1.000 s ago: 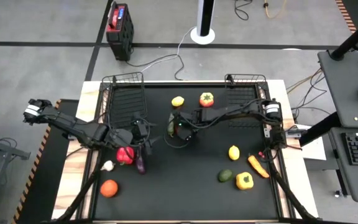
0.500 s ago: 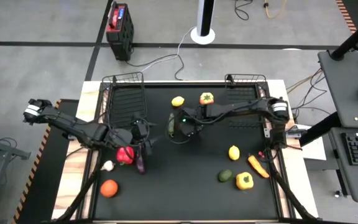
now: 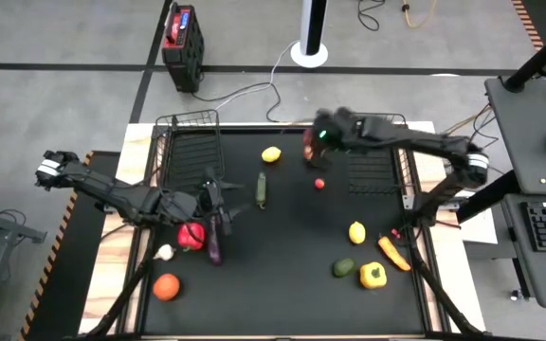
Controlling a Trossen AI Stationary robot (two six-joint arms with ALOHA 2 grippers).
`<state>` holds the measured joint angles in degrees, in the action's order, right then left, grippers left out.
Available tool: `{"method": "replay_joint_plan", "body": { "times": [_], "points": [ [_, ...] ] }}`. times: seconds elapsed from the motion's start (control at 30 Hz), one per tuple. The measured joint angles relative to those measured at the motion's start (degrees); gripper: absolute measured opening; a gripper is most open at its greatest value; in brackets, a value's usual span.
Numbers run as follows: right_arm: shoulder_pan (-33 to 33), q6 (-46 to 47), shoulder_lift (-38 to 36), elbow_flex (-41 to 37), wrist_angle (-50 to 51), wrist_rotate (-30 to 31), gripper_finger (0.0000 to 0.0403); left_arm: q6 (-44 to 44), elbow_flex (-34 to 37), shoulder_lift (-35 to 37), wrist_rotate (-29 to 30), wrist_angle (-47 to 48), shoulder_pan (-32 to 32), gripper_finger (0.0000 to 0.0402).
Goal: Sort produce into baskets
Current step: Put the red apple into the right wire basket
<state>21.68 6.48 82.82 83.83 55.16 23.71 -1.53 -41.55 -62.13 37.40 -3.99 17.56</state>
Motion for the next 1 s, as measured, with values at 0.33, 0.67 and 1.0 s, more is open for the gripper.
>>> {"method": "replay_joint_plan", "body": {
  "times": [0.33, 0.67, 1.0],
  "points": [
    [13.55, 17.33, -5.14, -0.36, 14.12, 0.24, 0.0299, -0.24, -1.83, 0.0, -0.02, 0.01, -0.02, 0.0233],
    [20.41, 23.54, 1.04, -4.36, 23.27, -0.63, 0.0299, -3.22, -1.83, 0.0, -0.06, 0.23, -0.02, 0.0233],
    [21.95, 19.69, 2.34, -16.1, 14.69, -6.81, 0.0299, -3.97, -1.83, 0.0, -0.29, 0.33, -0.02, 0.0233]
  ]
}}
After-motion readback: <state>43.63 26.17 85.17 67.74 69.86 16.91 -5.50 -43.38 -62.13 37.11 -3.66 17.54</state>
